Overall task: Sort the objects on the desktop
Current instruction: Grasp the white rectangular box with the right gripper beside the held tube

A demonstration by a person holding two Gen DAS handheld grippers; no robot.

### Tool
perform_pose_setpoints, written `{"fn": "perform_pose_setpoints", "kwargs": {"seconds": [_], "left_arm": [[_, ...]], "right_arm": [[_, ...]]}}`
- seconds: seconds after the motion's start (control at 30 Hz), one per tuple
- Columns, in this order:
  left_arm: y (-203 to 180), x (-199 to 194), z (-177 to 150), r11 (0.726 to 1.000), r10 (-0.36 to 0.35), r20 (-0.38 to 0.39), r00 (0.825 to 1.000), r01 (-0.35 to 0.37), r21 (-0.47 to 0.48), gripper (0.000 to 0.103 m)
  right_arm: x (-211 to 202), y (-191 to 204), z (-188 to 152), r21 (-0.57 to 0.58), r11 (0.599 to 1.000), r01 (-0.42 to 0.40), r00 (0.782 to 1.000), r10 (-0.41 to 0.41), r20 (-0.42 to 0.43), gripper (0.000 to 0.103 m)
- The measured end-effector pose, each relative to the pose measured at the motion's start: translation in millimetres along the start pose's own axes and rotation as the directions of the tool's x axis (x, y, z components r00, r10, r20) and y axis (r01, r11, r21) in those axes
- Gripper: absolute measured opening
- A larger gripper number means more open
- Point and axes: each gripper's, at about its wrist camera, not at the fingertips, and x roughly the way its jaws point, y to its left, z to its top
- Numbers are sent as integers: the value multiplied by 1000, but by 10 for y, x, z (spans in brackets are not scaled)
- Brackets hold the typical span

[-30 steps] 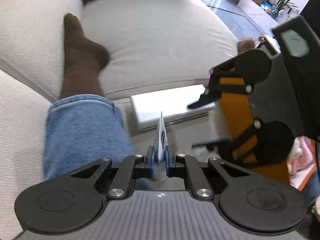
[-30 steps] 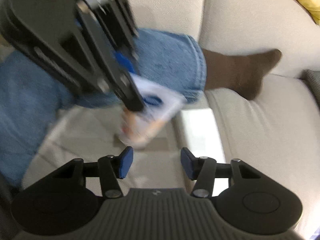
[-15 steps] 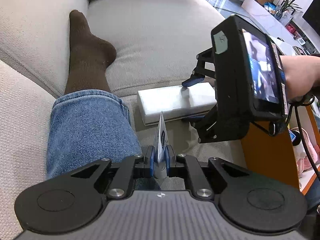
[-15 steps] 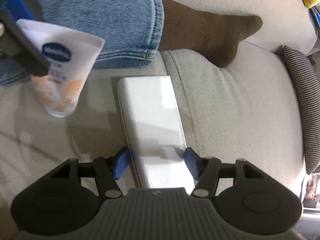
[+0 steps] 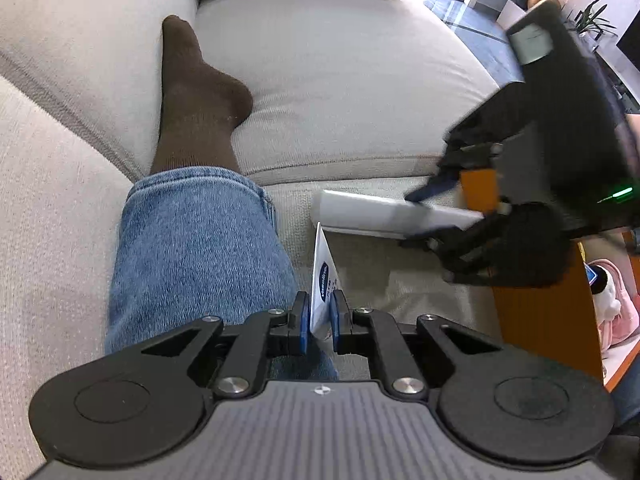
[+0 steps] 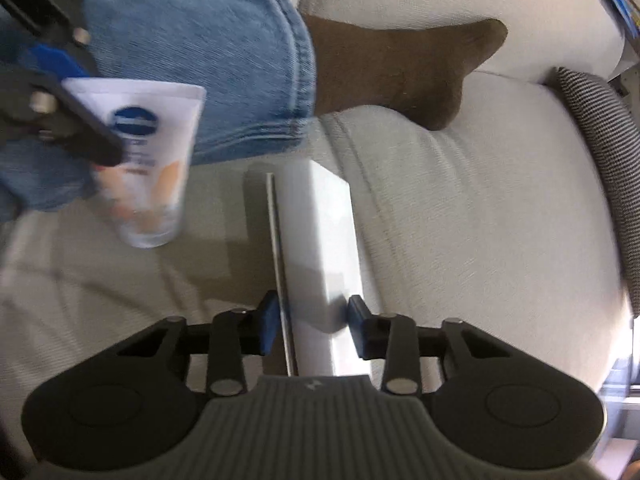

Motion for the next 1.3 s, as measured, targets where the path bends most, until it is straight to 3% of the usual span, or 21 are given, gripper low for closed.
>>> {"fn": "perform_pose_setpoints", "kwargs": {"seconds": [0.1, 0.2, 0.37, 0.53, 0.67, 0.8, 0.9, 1.03, 1.17, 1.3], "left_arm": [[-6, -25, -17, 1000, 1, 1, 1000, -1, 7, 12], [-10, -19, -22, 1000, -1, -1, 1000, 1, 13, 12], [3, -3, -44, 1000, -9, 0, 1000, 9, 16, 12], [-5, 19, -41, 1000, -19, 3, 1000, 18, 24, 12], [-11, 11, -45, 1000, -17, 3, 1000, 17, 23, 12], [-15, 14, -51, 999, -16, 2, 1000, 16, 32, 12], [-22, 12, -50, 999, -17, 2, 1000, 16, 32, 12], [-33, 0, -53, 999, -17, 0, 1000, 17, 32, 12], [-37, -12, -53, 999, -20, -3, 1000, 20, 29, 12], [-82, -70, -48, 999, -18, -5, 1000, 19, 35, 12]], "right_arm": [[-226, 41, -74, 46, 989, -138, 990, 138, 3, 32], [-298, 10, -152, 99, 954, -284, 958, 285, 2, 31], [-209, -215, -224, 216, 910, -355, 933, 359, 18, 31], [-156, -362, -267, 219, 941, -259, 964, 265, -1, 37], [-90, -461, -244, 240, 940, -243, 968, 250, 0, 39], [-5, -472, -265, 228, 964, -137, 987, 153, -54, 37], [31, -546, -269, 266, 949, -171, 981, 188, -40, 34], [4, -505, -265, 250, 957, -148, 986, 164, -44, 35], [18, -413, -262, 241, 958, -153, 985, 167, -37, 50], [83, -298, -212, 203, 973, -109, 992, 121, -47, 56]]}}
